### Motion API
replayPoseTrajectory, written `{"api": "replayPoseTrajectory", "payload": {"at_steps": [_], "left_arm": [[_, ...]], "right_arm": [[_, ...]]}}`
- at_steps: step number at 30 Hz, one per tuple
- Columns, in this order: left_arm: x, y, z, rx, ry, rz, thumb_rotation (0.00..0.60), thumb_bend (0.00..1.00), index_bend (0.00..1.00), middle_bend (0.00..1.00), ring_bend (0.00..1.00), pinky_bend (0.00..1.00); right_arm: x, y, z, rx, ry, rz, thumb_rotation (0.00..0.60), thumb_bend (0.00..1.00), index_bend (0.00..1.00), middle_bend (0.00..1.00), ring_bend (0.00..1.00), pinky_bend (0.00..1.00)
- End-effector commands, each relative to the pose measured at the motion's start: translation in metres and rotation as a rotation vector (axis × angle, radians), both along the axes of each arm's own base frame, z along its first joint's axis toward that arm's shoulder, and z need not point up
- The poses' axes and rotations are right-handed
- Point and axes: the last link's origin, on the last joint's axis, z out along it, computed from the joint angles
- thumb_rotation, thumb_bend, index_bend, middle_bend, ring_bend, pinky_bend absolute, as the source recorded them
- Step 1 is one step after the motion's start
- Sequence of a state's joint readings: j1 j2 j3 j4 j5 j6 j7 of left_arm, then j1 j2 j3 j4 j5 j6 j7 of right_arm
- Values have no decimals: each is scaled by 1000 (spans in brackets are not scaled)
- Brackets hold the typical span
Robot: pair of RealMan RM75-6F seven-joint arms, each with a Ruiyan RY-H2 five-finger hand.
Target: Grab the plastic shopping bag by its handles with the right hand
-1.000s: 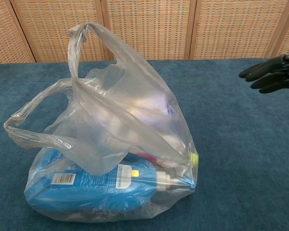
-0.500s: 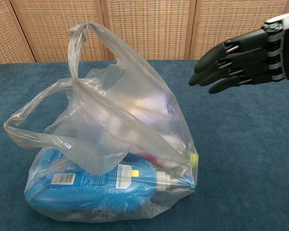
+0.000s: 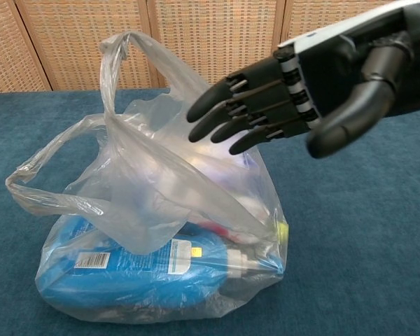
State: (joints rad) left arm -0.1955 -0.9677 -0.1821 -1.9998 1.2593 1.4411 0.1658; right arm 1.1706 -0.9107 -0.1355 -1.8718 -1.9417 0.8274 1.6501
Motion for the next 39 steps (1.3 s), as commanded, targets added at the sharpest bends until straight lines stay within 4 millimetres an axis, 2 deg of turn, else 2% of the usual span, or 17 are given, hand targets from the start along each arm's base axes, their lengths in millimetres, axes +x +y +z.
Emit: {"api": "replayPoseTrajectory", "payload": {"at_steps": [1,12,16,26,31,32,36,39], "left_arm": [[-1,1,1,3,-2,1,600,59,0,0,0,0],[-3,3,4,5,-13,2,600,59,0,0,0,0],[-5,4,5,5,-15,6,600,59,0,0,0,0],[-5,4,6,6,-19,7,600,59,0,0,0,0],[-5,4,5,4,-17,4,600,59,0,0,0,0],[-5,4,5,4,-18,4,600,59,0,0,0,0],[-5,4,5,3,-17,6,600,60,0,0,0,0],[-6,4,5,5,-18,9,600,60,0,0,0,0]], "right_arm": [[19,-1,-6,38,-19,-29,600,0,183,144,0,0],[52,-9,-30,95,-23,-109,600,0,171,136,0,0],[63,-13,-30,93,-55,-121,600,0,171,136,0,0],[69,-12,-27,131,-132,-177,600,0,170,136,0,0],[72,-9,-30,240,-210,-268,600,0,164,169,3,0],[73,-10,-29,258,-226,-281,600,0,164,184,16,4],[74,-18,-27,294,-266,-325,600,0,164,238,128,134],[77,-25,-25,321,-287,-361,600,4,163,271,186,173]]}}
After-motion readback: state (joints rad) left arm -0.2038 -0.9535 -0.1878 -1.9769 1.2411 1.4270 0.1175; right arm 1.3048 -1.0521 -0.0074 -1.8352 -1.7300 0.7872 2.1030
